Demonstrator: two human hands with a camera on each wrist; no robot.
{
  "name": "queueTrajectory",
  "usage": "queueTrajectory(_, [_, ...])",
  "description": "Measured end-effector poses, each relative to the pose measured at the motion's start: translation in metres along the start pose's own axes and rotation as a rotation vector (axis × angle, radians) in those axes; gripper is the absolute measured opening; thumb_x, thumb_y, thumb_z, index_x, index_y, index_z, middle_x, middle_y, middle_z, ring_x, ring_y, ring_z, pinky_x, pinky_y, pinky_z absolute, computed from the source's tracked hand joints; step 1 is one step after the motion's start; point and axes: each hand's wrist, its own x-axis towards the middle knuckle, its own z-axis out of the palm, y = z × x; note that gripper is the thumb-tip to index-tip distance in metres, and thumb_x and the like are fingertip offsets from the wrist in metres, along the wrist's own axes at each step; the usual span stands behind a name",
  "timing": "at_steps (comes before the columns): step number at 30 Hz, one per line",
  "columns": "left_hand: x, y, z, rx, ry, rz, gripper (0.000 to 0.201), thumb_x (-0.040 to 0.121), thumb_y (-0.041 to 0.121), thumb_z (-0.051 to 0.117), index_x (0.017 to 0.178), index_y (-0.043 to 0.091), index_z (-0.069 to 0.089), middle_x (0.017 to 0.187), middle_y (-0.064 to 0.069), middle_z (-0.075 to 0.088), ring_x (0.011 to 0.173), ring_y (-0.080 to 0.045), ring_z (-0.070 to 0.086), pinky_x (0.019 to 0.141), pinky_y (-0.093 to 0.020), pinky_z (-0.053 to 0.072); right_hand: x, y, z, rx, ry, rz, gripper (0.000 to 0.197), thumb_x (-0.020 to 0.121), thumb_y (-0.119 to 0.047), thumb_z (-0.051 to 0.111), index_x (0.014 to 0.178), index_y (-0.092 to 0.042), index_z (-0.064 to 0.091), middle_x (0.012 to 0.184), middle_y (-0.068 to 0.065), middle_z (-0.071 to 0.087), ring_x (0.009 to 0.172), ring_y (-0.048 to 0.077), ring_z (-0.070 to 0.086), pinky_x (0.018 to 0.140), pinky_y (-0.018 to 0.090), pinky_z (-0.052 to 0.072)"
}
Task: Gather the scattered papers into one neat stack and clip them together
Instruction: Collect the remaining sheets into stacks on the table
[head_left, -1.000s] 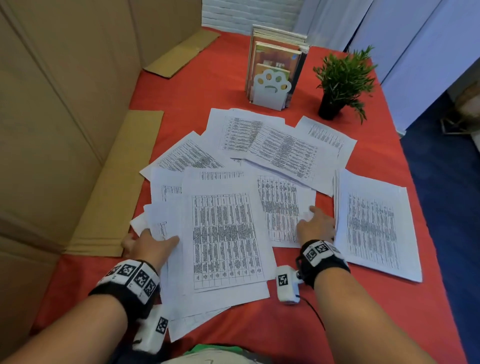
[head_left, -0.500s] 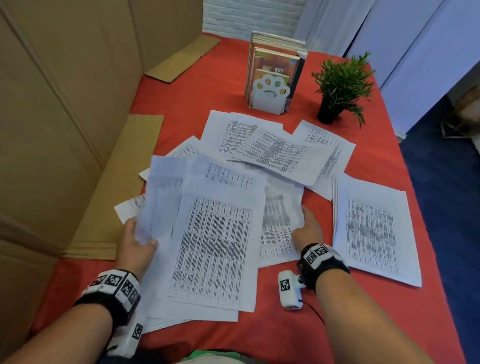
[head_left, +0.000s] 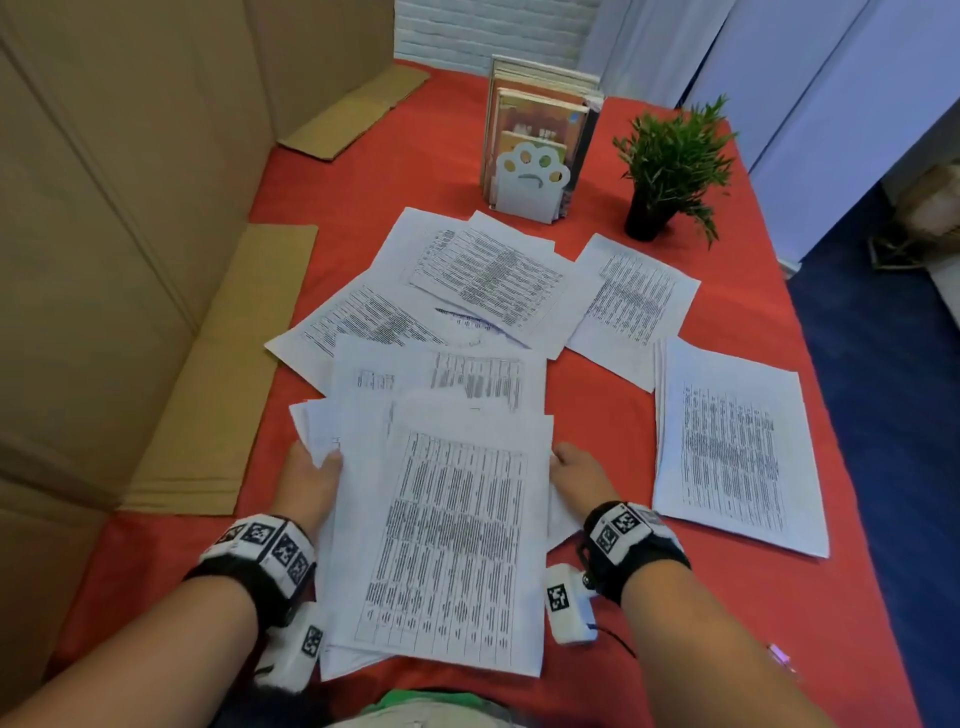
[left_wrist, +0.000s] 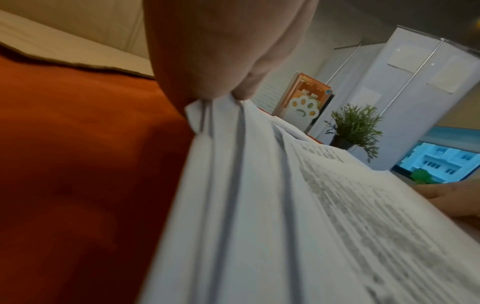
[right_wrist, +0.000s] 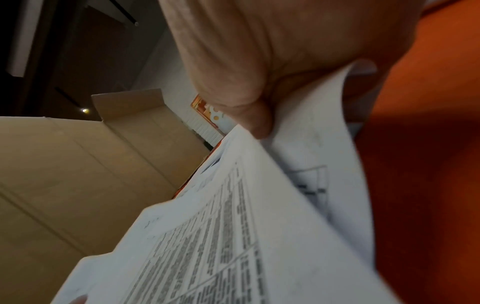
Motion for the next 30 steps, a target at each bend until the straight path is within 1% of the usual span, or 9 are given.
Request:
queueTrajectory(5, [-0.005, 0.0, 0.022, 0.004, 0.029, -0.054, 0.04, 0.091, 0.029, 0.044, 0.114, 0.0, 0.059, 0.114, -0.02, 0.063, 0.109, -0.037, 0.059, 0.097, -0.043, 0.045, -0.009, 0.003, 0.013, 0.163, -0.002, 0.08, 0.022, 0.09, -0.006, 0.047, 0.099, 0.004, 0.064, 0.103, 0.019, 0.065, 0.097, 0.03, 0.059, 0.078, 0.031, 0.043])
queueTrajectory(7, [-0.01, 0.009, 0.029, 0.064, 0.038, -0.03, 0.048, 0.096, 0.035, 0.036, 0.112, -0.005, 0.058, 0.115, -0.026, 0.061, 0.108, -0.04, 0.057, 0.094, -0.043, 0.045, -0.015, -0.001, 0.013, 0.361, 0.033, 0.147, 0.026, 0.09, -0.025, 0.047, 0.093, -0.006, 0.065, 0.1, 0.014, 0.064, 0.096, 0.026, 0.058, 0.085, 0.032, 0.044])
queueTrajectory(9, [-0.014, 0.017, 0.036, 0.089, 0.013, -0.014, 0.059, 0.097, 0.046, 0.029, 0.12, -0.004, 0.052, 0.127, -0.025, 0.055, 0.117, -0.039, 0.051, 0.099, -0.045, 0.043, -0.019, -0.005, 0.013, 0.458, 0.025, 0.21, 0.052, 0.089, -0.053, 0.037, 0.114, -0.015, 0.062, 0.114, 0.006, 0.06, 0.11, 0.023, 0.054, 0.101, 0.035, 0.04])
queueTrajectory(11, [-0.022, 0.021, 0.042, 0.096, -0.059, -0.041, 0.06, 0.094, 0.05, 0.035, 0.133, 0.004, 0.04, 0.138, -0.016, 0.044, 0.123, -0.035, 0.045, 0.103, -0.045, 0.039, -0.025, -0.011, 0.011, 0.367, -0.006, 0.178, 0.057, 0.094, -0.05, 0.035, 0.134, -0.012, 0.045, 0.129, 0.002, 0.05, 0.126, 0.025, 0.046, 0.109, 0.037, 0.033])
queueTrajectory(14, [-0.028, 0.016, 0.049, 0.033, -0.134, -0.024, 0.065, 0.088, 0.022, 0.062, 0.14, 0.017, 0.023, 0.13, -0.012, 0.051, 0.104, -0.027, 0.054, 0.09, -0.039, 0.045, -0.027, -0.012, 0.011, 0.2, -0.058, 0.069, 0.039, 0.09, -0.026, 0.053, 0.125, -0.012, 0.044, 0.123, 0.001, 0.056, 0.107, 0.021, 0.054, 0.094, 0.031, 0.043])
queueTrajectory(18, [-0.024, 0.012, 0.048, -0.035, -0.163, 0.042, 0.086, 0.085, -0.004, 0.057, 0.145, 0.033, 0.008, 0.125, -0.001, 0.048, 0.108, -0.022, 0.053, 0.097, -0.041, 0.045, -0.024, -0.003, 0.006, 0.247, -0.045, -0.003, 0.045, 0.083, -0.011, 0.058, 0.126, -0.014, 0.046, 0.118, 0.004, 0.059, 0.108, 0.02, 0.057, 0.093, 0.032, 0.045])
queueTrajectory(21, [-0.015, 0.021, 0.049, -0.172, -0.095, 0.05, 0.063, 0.087, 0.013, 0.059, 0.14, 0.031, 0.029, 0.124, 0.0, 0.054, 0.108, -0.022, 0.057, 0.098, -0.042, 0.046, -0.019, 0.003, 0.0, 0.314, 0.032, -0.008, 0.044, 0.082, -0.001, 0.055, 0.123, -0.016, 0.054, 0.117, 0.005, 0.063, 0.109, 0.022, 0.059, 0.095, 0.033, 0.047])
queueTrajectory(24, [0.015, 0.022, 0.049, -0.067, 0.072, -0.05, 0.033, 0.078, 0.04, 0.054, 0.109, 0.033, 0.061, 0.123, -0.008, 0.057, 0.115, -0.03, 0.053, 0.102, -0.047, 0.044, -0.013, 0.012, -0.008, 0.413, 0.145, 0.045, 0.042, 0.081, 0.005, 0.051, 0.116, -0.017, 0.061, 0.109, 0.006, 0.067, 0.102, 0.022, 0.062, 0.092, 0.032, 0.048])
queueTrajectory(30, [0.039, 0.054, 0.056, -0.283, 0.0, -0.233, 0.007, 0.086, 0.012, 0.058, 0.082, 0.015, 0.063, 0.082, -0.003, 0.054, 0.074, -0.018, 0.049, 0.072, -0.032, 0.046, -0.003, 0.024, -0.019, 0.475, 0.163, 0.124, 0.039, 0.084, 0.003, 0.055, 0.121, -0.01, 0.057, 0.107, 0.009, 0.066, 0.106, 0.029, 0.062, 0.098, 0.039, 0.047])
